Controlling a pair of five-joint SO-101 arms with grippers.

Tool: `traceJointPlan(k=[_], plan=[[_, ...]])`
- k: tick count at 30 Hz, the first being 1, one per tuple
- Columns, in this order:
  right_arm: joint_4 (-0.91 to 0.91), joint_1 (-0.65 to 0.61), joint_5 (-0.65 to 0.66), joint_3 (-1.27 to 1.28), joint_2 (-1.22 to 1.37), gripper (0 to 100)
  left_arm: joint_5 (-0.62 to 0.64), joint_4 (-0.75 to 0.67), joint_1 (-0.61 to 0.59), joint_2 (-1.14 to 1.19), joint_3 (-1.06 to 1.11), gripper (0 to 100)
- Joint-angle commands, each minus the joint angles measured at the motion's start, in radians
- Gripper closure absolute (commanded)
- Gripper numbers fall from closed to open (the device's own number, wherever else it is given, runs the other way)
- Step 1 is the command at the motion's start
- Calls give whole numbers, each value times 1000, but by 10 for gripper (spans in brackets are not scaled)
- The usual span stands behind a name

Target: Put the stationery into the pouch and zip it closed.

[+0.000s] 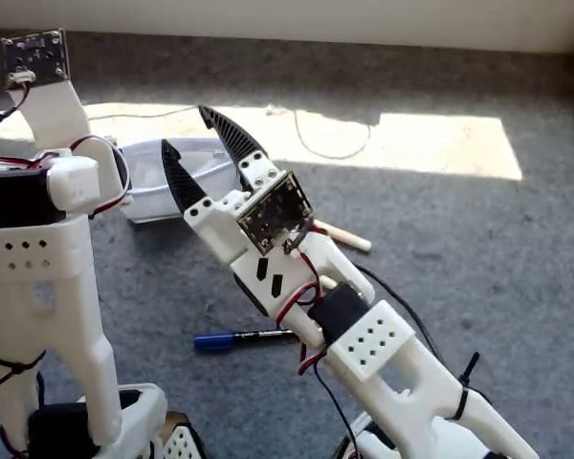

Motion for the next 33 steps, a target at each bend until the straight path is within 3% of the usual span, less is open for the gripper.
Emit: traceJointPlan(k=[1,9,19,25,33], plan=[[82,15,-2,-48,-108,826,9,-8,-30,-10,-16,993],[367,19,0,-200,-134,826,9,-8,-79,-10,-12,993],[664,191,2,-245,-134,826,9,-8,-88,-10,-10,993],[737,263,0,-209,-133,826,9,-9,-91,-10,-10,993],[737,271,2,-136,-133,826,11,-9,-183,-10,-19,993]])
